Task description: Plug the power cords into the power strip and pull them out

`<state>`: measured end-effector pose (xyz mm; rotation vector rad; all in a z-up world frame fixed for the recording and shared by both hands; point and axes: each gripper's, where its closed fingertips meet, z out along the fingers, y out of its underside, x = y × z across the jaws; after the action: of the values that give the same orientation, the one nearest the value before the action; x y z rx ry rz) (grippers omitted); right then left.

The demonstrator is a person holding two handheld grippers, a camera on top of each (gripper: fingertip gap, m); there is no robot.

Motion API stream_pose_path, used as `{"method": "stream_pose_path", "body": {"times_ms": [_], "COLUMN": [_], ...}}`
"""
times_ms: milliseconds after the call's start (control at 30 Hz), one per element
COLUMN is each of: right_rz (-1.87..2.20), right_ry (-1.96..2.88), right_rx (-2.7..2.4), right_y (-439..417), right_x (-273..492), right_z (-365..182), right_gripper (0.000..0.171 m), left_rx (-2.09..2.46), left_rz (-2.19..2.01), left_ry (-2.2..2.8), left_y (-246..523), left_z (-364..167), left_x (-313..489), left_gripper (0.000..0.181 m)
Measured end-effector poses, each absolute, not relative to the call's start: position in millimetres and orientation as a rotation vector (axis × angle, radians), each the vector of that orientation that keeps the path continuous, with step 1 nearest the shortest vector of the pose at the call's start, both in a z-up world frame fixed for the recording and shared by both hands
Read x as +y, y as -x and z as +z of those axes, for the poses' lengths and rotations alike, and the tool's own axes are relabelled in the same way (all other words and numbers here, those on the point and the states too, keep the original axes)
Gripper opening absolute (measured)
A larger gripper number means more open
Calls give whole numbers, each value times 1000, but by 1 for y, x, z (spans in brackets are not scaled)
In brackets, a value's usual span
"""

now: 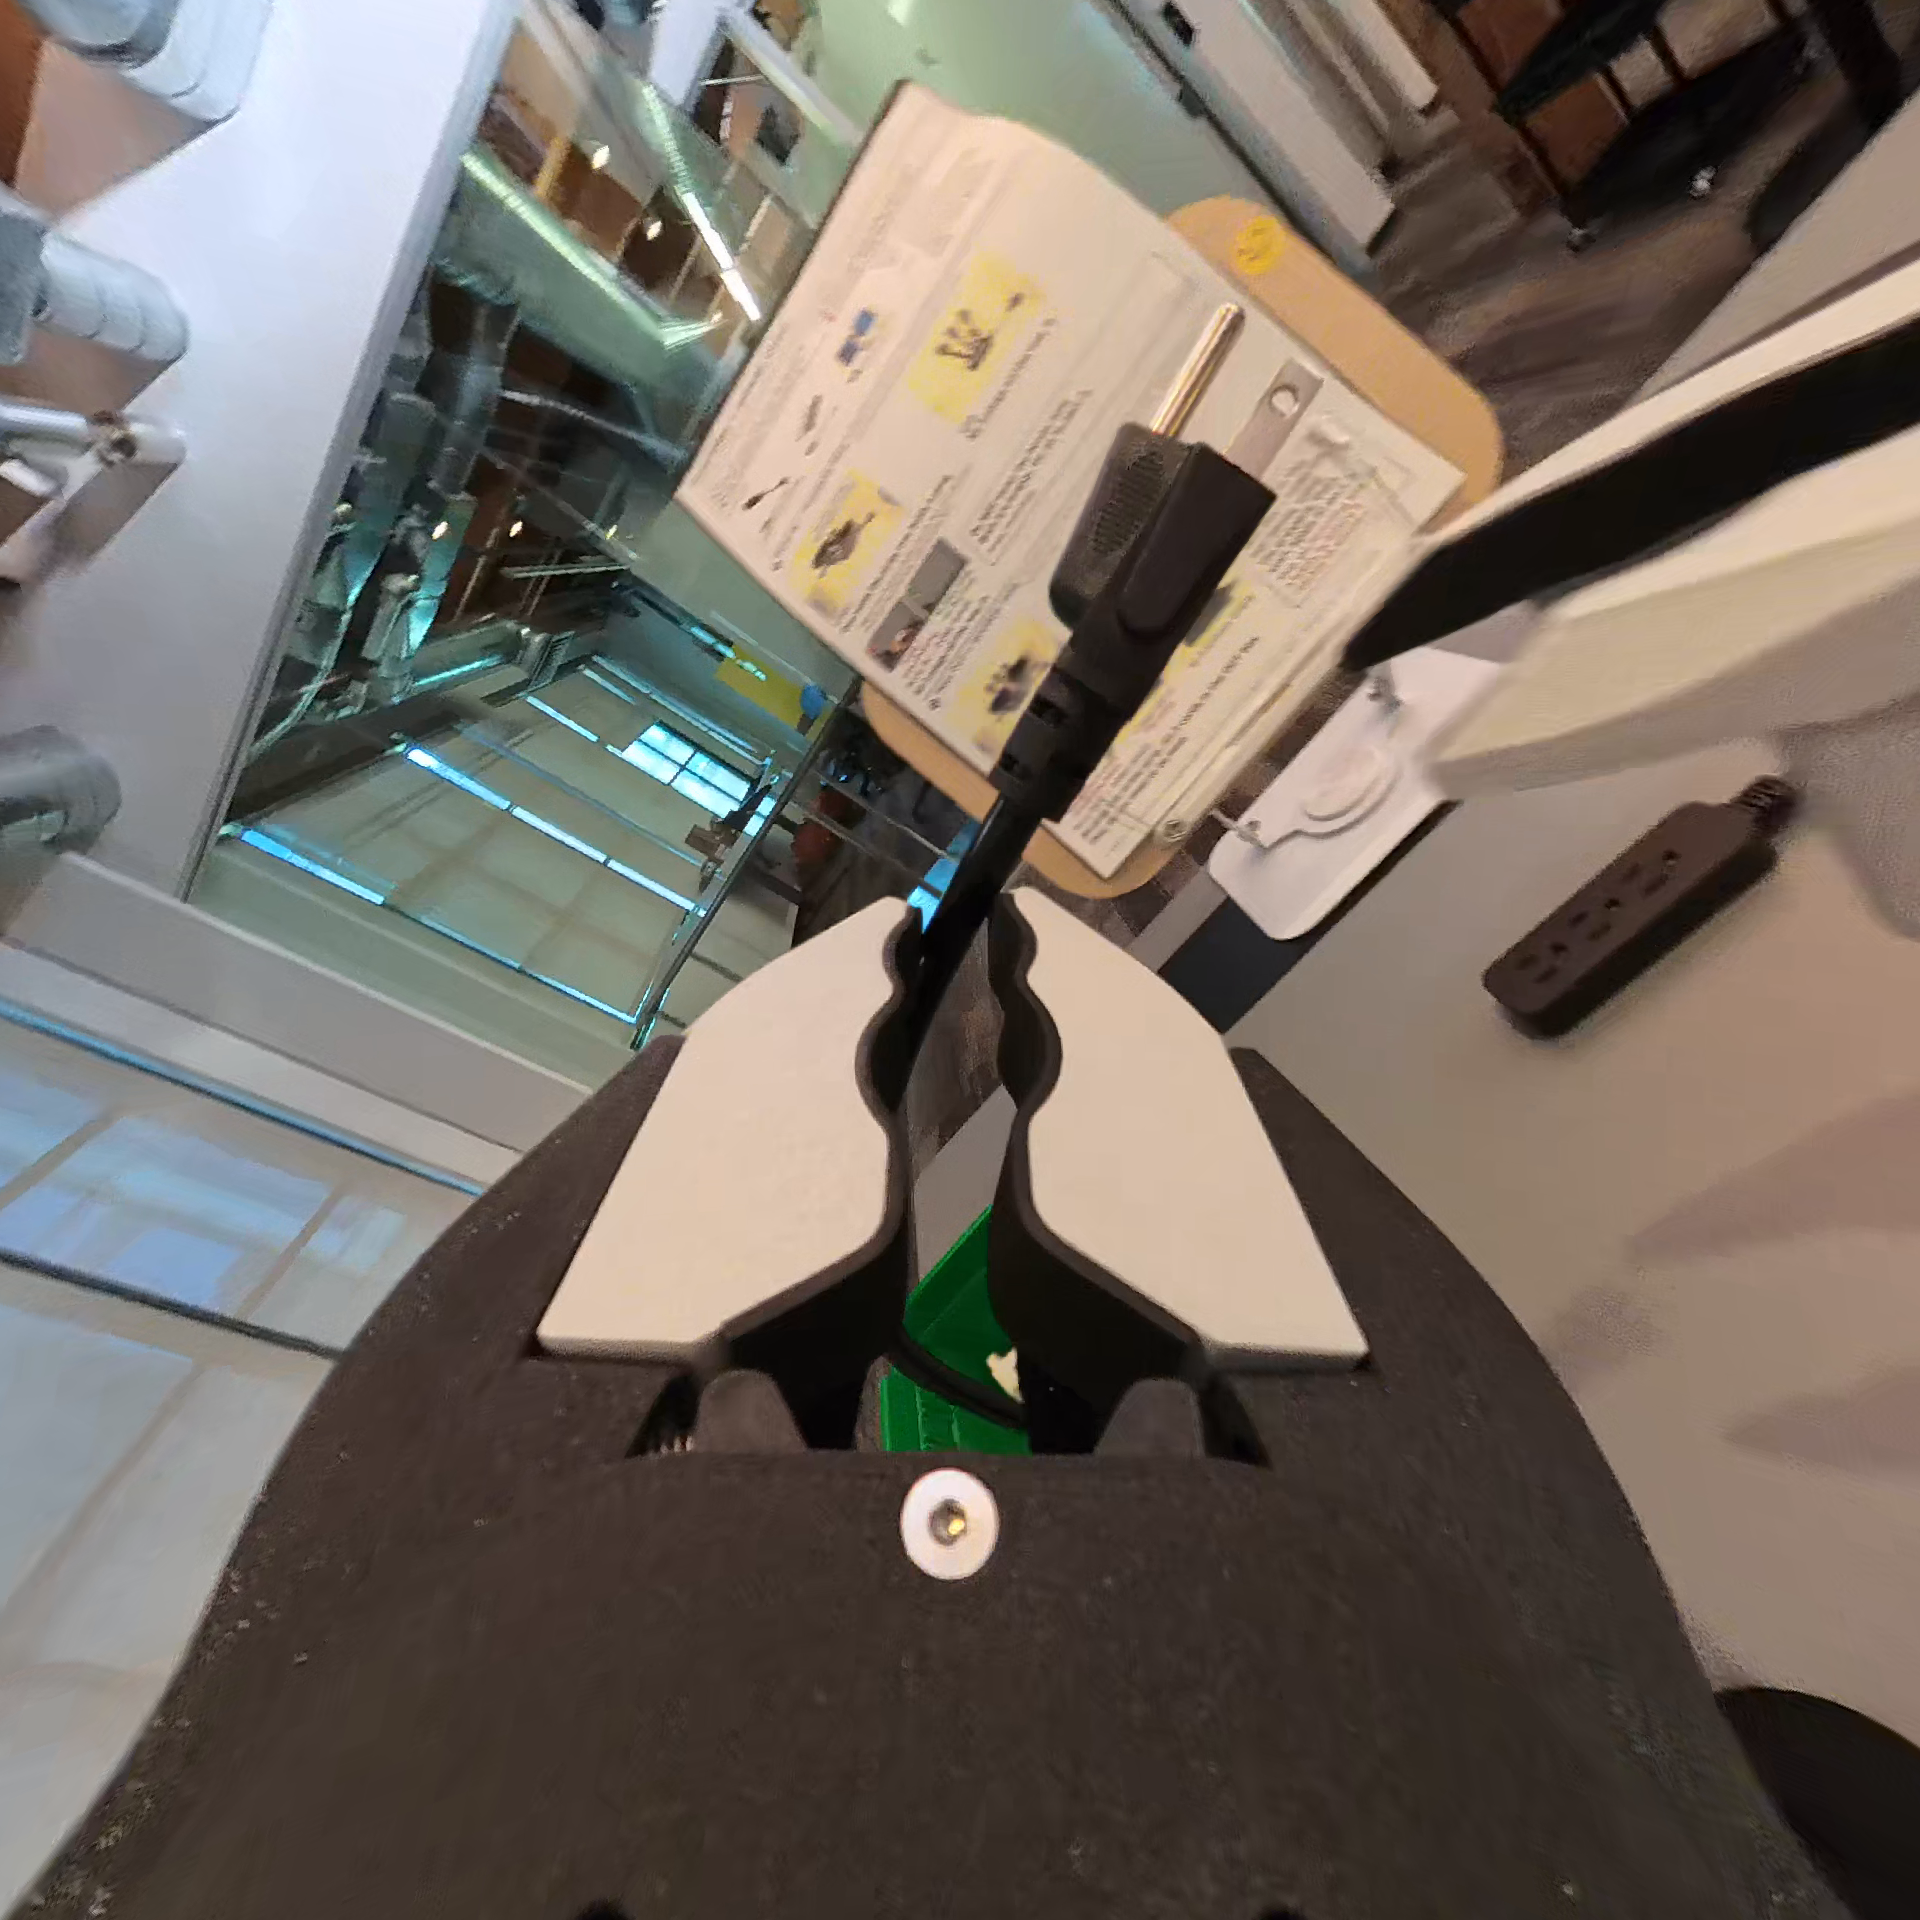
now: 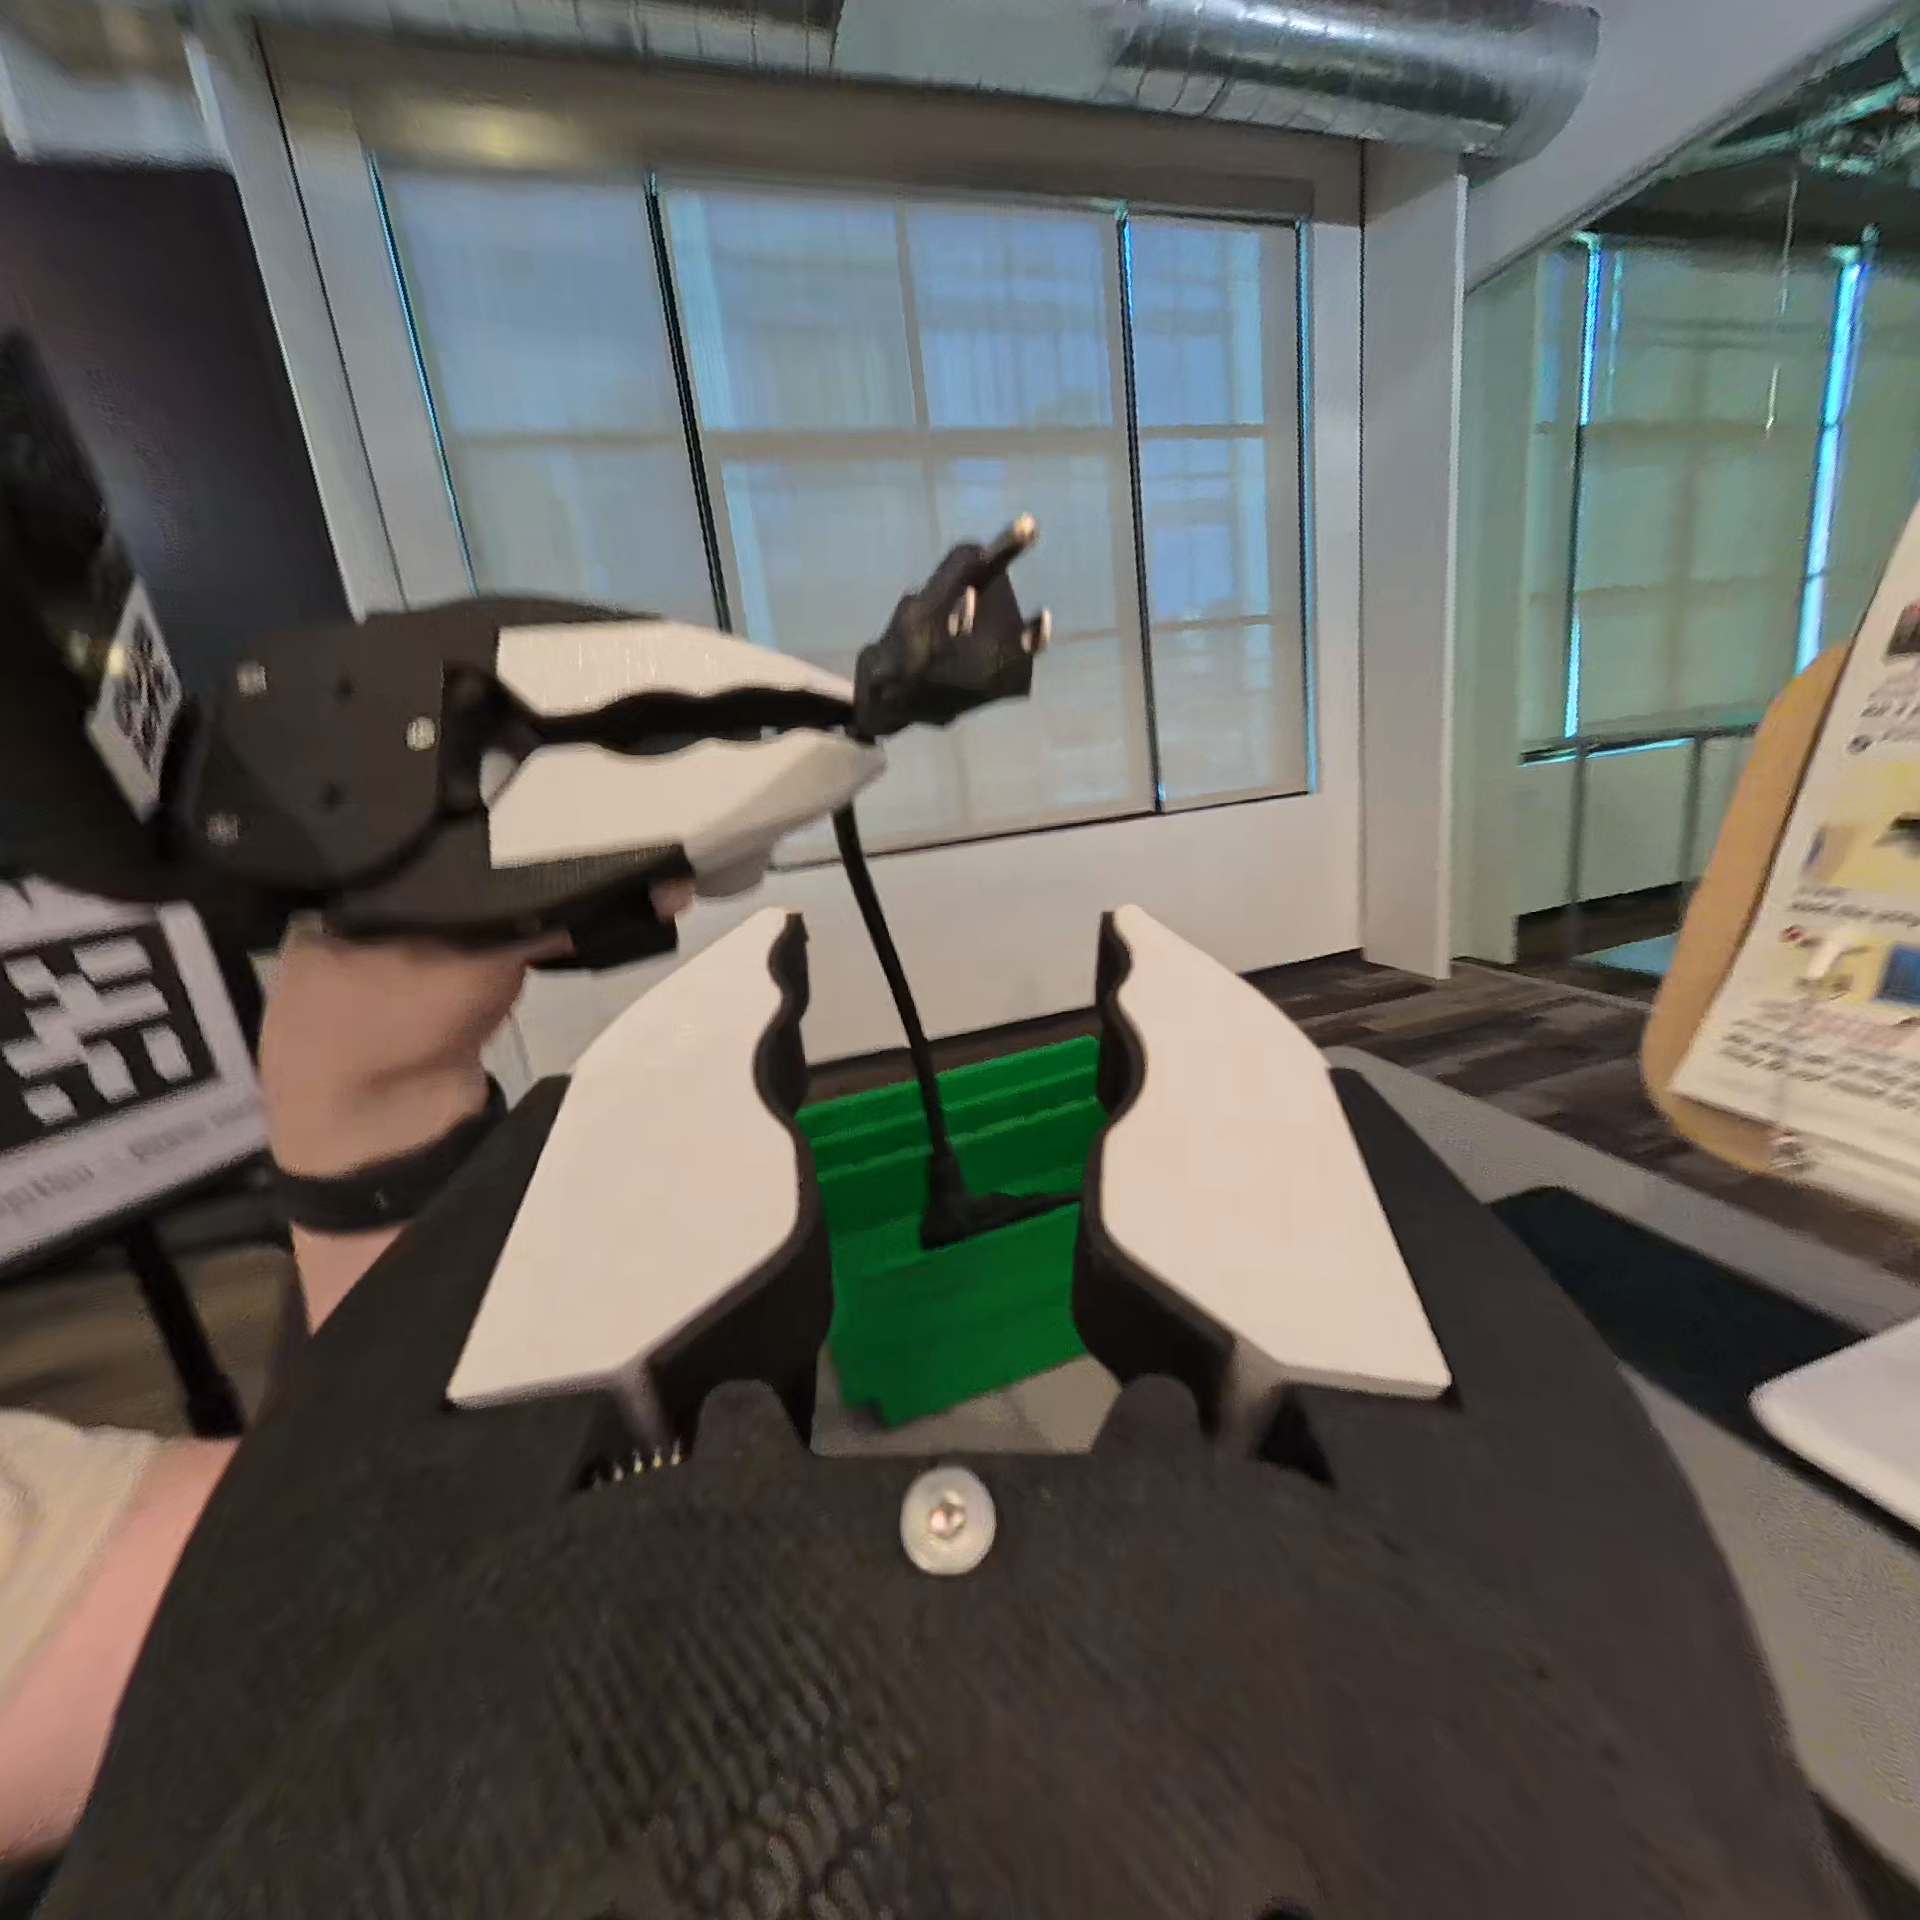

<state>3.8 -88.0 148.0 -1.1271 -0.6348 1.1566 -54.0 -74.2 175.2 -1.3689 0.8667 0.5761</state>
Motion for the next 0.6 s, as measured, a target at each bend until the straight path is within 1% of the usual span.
{"method": "stream_pose_path", "body": {"times_ms": [100, 167, 200, 267, 333, 400, 467, 600], "right_rz": [1358, 1472, 1512, 1568, 1660, 1697, 1705, 1725], "right_ry": [1112, 1077, 1064, 1054, 1072, 1096, 1109, 1140], "right_rx": [-485, -416, -385, -327, -299, -256, -227, -220], "right_y": [-11, -19, -24, -34, -38, -40, -43, -41], "right_x": [-83, -80, -78, -71, -65, -57, -49, -41], "right_z": [152, 156, 157, 156, 154, 149, 144, 136], "right_gripper": [58, 54, 48, 25, 25, 25, 25, 25], "left_rx": [956, 1016, 1026, 1040, 1048, 1009, 992, 916], "left_rz": [561, 574, 587, 591, 611, 663, 627, 522], "left_ry": [1373, 1383, 1377, 1348, 1305, 1286, 1355, 1528], "left_y": [22, 7, 1, -8, -9, 7, 32, 104], "left_z": [159, 147, 144, 142, 142, 151, 153, 148], "left_x": [-73, -69, -67, -65, -62, -62, -66, -80], "left_gripper": [12, 13, 12, 12, 14, 24, 40, 46]}}
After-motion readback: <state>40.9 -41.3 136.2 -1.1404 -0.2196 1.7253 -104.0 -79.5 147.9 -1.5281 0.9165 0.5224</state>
